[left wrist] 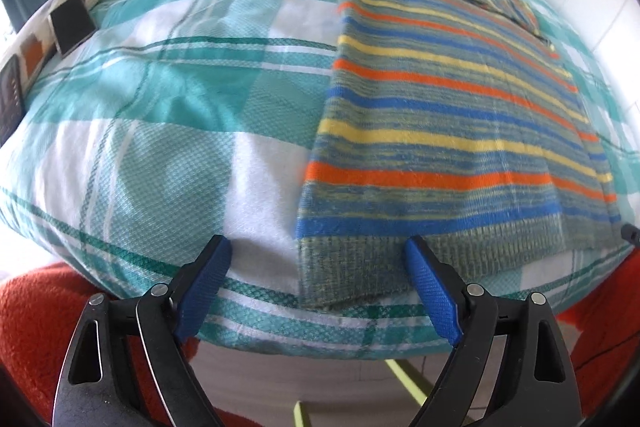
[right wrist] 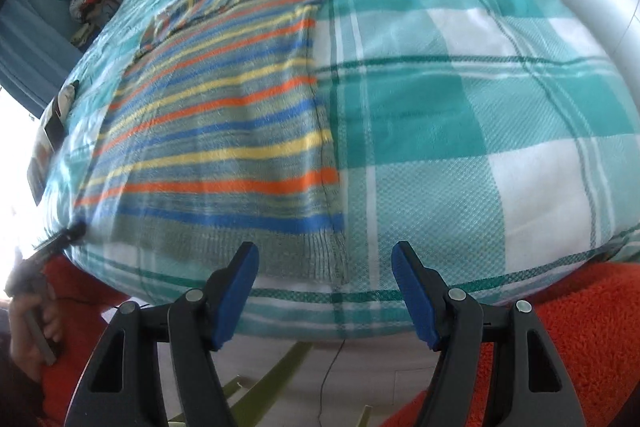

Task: Fold small clothes
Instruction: 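Grasp the ribbed hem with the left tool while the right tool grasps it, fold toward collar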

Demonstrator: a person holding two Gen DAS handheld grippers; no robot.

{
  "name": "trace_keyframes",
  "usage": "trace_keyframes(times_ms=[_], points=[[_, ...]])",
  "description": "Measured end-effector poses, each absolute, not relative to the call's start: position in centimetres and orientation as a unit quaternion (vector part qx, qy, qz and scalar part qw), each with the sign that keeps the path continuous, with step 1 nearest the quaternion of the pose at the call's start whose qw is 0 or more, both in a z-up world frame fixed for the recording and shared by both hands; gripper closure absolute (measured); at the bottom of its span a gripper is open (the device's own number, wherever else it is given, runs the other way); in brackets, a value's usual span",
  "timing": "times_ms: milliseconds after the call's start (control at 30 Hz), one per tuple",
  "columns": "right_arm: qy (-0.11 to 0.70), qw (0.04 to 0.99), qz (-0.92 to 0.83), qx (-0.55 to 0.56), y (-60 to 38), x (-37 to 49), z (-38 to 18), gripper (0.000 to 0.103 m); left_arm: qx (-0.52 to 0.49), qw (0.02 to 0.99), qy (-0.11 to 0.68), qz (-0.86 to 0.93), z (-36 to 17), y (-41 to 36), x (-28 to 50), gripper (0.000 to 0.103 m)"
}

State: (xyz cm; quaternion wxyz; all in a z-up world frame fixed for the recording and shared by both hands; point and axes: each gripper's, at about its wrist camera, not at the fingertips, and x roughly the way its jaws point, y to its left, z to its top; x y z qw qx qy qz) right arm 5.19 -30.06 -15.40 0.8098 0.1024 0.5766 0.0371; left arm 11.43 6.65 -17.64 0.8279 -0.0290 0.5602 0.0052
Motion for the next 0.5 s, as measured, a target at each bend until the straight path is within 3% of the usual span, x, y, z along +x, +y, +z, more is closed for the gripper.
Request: trace_keyframes(times_ms=[33, 67, 100, 133, 200, 333, 500], points=[[0.577, 0.808, 0.047, 0.111, -30.0, 5.5, -15.8, 0.042, -0.029, 0.826, 0.563, -0.003, -17.7, 6.4, 11.5, 0.034], [0.578, 0.803, 0.065, 0.126, -29.9, 5.9, -16.3, 0.068, -0.028, 0.823, 0.567, -0.015, -17.7, 6.1, 11.6, 0.046], [0.585, 0.795, 0.079, 0.14, -29.9, 6.2, -16.9, 0.088, -0.019, 0.82, 0.572, -0.022, -17.7, 5.8, 11.6, 0.08], [0.597, 0.782, 0.088, 0.155, -30.0, 6.5, -17.6, 0.098, -0.007, 0.817, 0.576, -0.031, -17.5, 5.5, 11.7, 0.099], [0.596, 0.779, 0.095, 0.17, -30.1, 6.5, -17.5, 0.098, -0.006, 0.815, 0.578, -0.042, -16.8, 5.3, 11.8, 0.099], [0.567, 0.777, 0.13, 0.241, -31.3, 7.1, -15.2, 0.098, -0.134, 0.814, 0.56, -0.082, -14.0, 8.0, 14.1, 0.1], [0.5, 0.802, 0.152, 0.289, -32.6, 13.5, -11.6, 0.098, -0.219, 0.824, 0.512, -0.107, -10.8, 10.4, 23.2, 0.1]])
